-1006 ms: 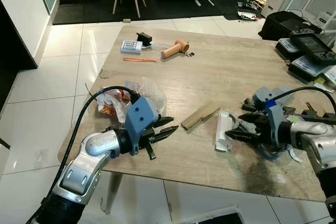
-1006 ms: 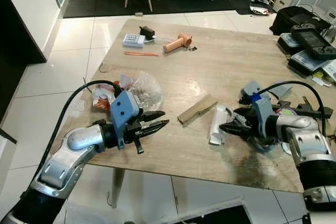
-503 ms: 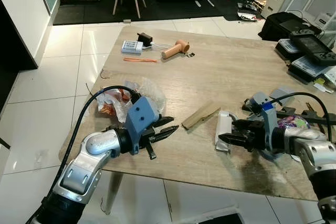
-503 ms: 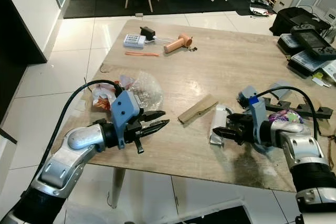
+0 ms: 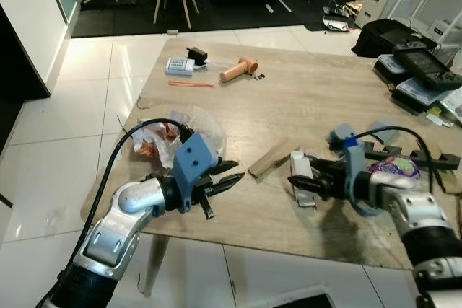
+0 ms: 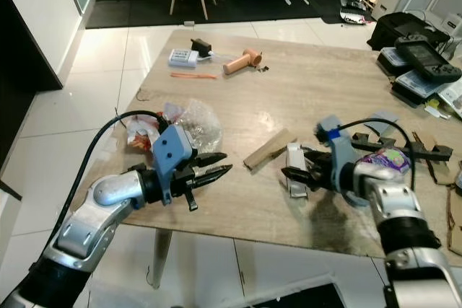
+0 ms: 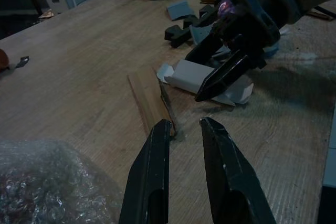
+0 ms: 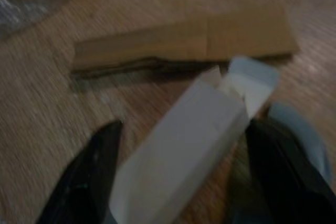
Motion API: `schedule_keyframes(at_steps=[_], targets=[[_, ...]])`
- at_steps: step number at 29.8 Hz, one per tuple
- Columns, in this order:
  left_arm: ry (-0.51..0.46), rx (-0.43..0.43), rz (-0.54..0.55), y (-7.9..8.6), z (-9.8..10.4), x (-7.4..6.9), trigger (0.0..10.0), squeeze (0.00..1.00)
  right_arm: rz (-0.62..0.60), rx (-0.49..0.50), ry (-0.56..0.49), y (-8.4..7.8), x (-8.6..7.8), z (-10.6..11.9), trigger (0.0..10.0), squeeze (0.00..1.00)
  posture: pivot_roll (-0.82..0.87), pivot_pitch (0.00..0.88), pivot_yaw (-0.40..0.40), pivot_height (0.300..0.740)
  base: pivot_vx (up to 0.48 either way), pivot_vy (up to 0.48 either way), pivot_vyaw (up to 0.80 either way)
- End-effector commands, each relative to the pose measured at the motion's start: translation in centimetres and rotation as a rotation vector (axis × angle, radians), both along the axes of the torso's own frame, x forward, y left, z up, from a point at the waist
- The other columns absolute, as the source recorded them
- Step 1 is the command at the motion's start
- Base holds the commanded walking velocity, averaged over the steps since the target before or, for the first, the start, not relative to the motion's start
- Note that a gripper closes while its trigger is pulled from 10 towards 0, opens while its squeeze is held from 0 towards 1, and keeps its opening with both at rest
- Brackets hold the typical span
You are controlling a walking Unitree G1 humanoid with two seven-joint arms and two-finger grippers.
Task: Picking trash to rubbish bin
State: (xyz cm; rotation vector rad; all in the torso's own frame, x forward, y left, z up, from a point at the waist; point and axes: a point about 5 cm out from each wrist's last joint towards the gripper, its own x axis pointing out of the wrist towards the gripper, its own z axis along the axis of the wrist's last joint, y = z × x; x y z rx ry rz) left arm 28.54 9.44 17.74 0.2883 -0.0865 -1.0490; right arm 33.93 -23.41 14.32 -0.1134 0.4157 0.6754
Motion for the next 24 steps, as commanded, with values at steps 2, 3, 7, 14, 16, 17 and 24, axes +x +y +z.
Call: schedule_keyframes(at_steps=[2,3,7,14,16,17,24], targets=[[0.003,0.020,-0.014,-0.2,-0.3,-0.1,10.0,0.00,-0.016,-0.027,0.091,0.0,-0.6,-2.1,10.0,0.00,-0.09,0.145,-0.005,0.740,0.000,0.000,0.00],[0.004,0.021,-0.014,-0.2,-0.3,-0.1,10.0,0.00,-0.012,-0.029,0.091,0.1,-0.6,-2.1,10.0,0.00,-0.09,0.146,-0.007,0.740,0.000,0.000,0.00],[0.004,0.022,-0.014,-0.2,-0.3,-0.1,10.0,0.00,-0.002,-0.069,0.100,0.4,-0.4,-2.5,10.0,0.00,-0.09,0.146,-0.009,0.740,0.000,0.000,0.00],[0.004,0.022,-0.012,-0.1,-0.4,-0.1,10.0,0.00,-0.012,-0.122,0.123,0.4,-0.2,-2.9,10.0,0.00,-0.09,0.145,-0.013,0.740,0.000,0.000,0.00],[0.003,0.022,-0.012,-0.2,-0.3,-0.1,10.0,0.00,-0.030,-0.160,0.138,0.2,-0.2,-3.2,2.1,0.00,-0.09,0.143,-0.014,0.740,0.000,0.000,0.00],[0.003,0.022,-0.012,-0.2,-0.3,-0.1,10.0,0.00,-0.030,-0.160,0.138,0.2,-0.2,-3.2,2.1,0.00,-0.09,0.143,-0.014,0.740,0.000,0.000,0.00],[0.002,0.024,-0.016,-0.2,-0.3,-0.1,10.0,0.00,-0.038,-0.165,0.152,0.1,-0.2,-3.5,0.0,0.00,-0.09,0.141,-0.011,0.740,0.000,0.000,0.00]])
